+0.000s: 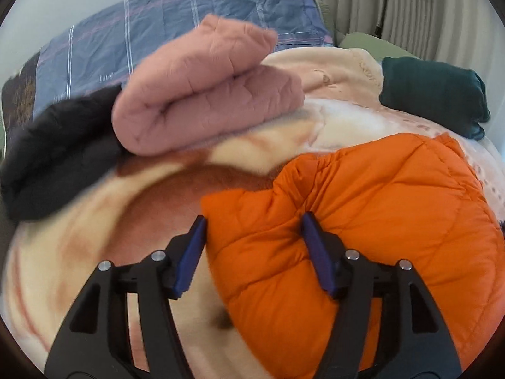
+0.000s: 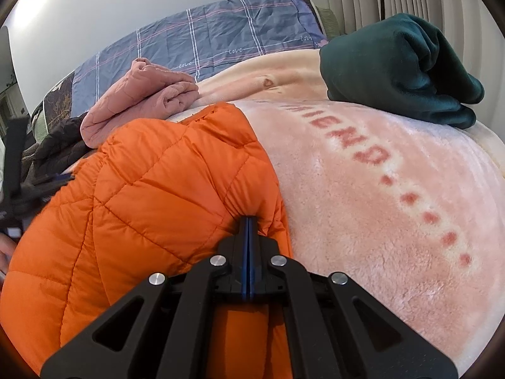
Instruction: Fold large clothes
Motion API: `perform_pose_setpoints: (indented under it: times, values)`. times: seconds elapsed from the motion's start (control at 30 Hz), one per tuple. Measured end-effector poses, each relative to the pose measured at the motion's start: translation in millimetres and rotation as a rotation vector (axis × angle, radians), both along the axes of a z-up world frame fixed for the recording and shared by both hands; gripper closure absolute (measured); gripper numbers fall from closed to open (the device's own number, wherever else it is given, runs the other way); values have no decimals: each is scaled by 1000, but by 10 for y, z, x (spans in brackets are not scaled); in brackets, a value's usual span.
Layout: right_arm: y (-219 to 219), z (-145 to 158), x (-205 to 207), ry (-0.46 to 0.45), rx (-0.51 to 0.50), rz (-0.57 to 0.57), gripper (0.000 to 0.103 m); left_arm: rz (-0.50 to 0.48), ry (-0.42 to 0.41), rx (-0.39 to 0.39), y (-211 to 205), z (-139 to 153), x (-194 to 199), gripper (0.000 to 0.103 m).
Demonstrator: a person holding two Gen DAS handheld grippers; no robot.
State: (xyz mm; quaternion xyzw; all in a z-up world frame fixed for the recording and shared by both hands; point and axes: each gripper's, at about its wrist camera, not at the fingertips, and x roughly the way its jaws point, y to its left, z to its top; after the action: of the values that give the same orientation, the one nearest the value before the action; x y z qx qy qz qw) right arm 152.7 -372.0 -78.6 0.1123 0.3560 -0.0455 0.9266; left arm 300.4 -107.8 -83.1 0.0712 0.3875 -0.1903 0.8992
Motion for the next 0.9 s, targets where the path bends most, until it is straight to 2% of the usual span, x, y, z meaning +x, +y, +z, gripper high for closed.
perform_pose_setpoints:
  times: [0.1, 0.2, 0.27, 0.33, 0.43, 0.5, 0.67, 0.77, 0.83, 0.9]
  values:
    - [-5, -2, -1, -1, 5, 1, 103, 17, 6, -22, 16, -67, 1, 39]
    - [4, 3, -5, -2, -4, 1, 103, 20, 0, 10, -14, -35, -28, 39]
    - [5, 3, -6, -1, -6, 0, 103, 41, -33, 60, -35, 97, -104, 39]
    - [5, 3, -1, 0, -5, -2, 103, 53, -53, 74, -9, 243, -227, 40]
    - [-5, -1, -3, -2, 4, -2, 103, 24, -124, 51, 110, 509, -713, 38]
    - [-13, -3, -6, -5, 11, -2, 103, -27, -182, 37, 201, 640, -1215, 32]
    - [-19, -3, -8, -11, 20, -1, 103, -206, -242, 33, 279, 700, -2503, 23]
    - [-22, -2, -12, -13, 18, -2, 103, -303, -198, 65, 104, 562, -2892, 22]
    - [-20, -1, -14, -13, 19, -2, 103, -312, -221, 120, -36, 456, -2973, 22]
    - [-25, -1, -17, -15, 24, -3, 103, -280, -243, 176, -208, 337, -2931, 22]
